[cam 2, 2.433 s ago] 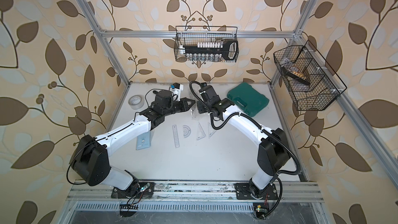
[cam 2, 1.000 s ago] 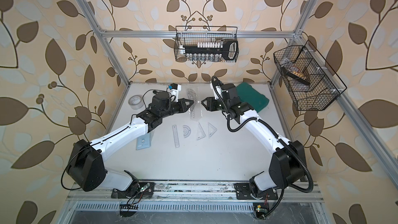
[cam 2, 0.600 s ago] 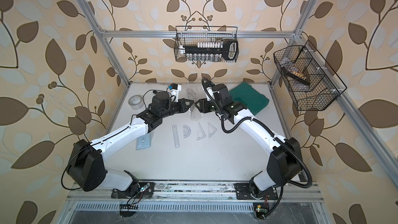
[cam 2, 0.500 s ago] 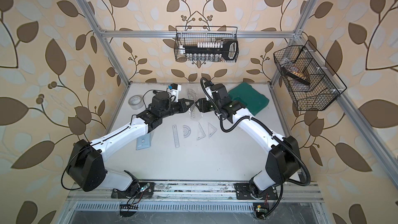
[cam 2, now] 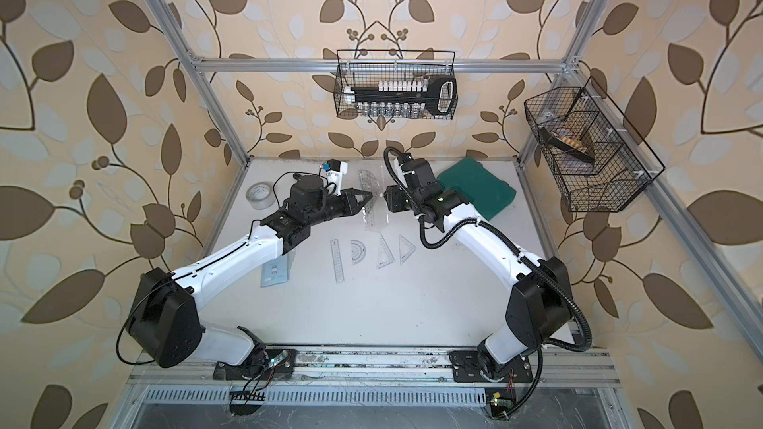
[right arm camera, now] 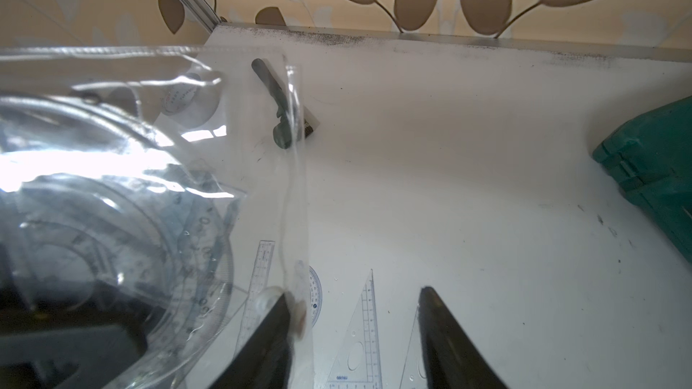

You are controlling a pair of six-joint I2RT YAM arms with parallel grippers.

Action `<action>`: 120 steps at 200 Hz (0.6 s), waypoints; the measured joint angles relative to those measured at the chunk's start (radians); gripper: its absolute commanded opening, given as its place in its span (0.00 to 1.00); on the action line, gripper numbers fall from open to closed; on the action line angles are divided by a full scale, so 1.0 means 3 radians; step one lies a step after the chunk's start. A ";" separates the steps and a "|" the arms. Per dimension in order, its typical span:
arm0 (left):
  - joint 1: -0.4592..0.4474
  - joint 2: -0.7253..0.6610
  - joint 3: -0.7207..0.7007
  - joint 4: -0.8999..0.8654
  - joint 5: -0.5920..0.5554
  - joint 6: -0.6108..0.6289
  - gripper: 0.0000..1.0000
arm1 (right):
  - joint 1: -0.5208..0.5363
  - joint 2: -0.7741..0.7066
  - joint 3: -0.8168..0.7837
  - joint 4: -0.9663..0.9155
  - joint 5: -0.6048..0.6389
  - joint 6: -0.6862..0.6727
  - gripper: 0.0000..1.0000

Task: Open the ruler set and take out the ruler
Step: Open the ruler set bag.

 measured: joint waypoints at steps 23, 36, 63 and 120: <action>0.0000 0.0000 0.0000 0.0018 0.0023 0.0000 0.00 | 0.0000 0.0039 0.0066 0.0005 0.0006 -0.0022 0.49; 0.0000 0.0000 0.0000 0.0023 0.0050 -0.0001 0.00 | 0.0000 0.0064 0.0084 0.0009 -0.0009 -0.0037 0.47; 0.0000 0.0000 0.0000 0.0023 0.0057 -0.0003 0.00 | 0.0000 0.0128 0.0113 0.0006 -0.0057 -0.0079 0.38; 0.0000 0.0000 0.0000 0.0024 0.0061 -0.0003 0.00 | 0.0000 0.0158 0.0122 0.0001 -0.0141 -0.0107 0.13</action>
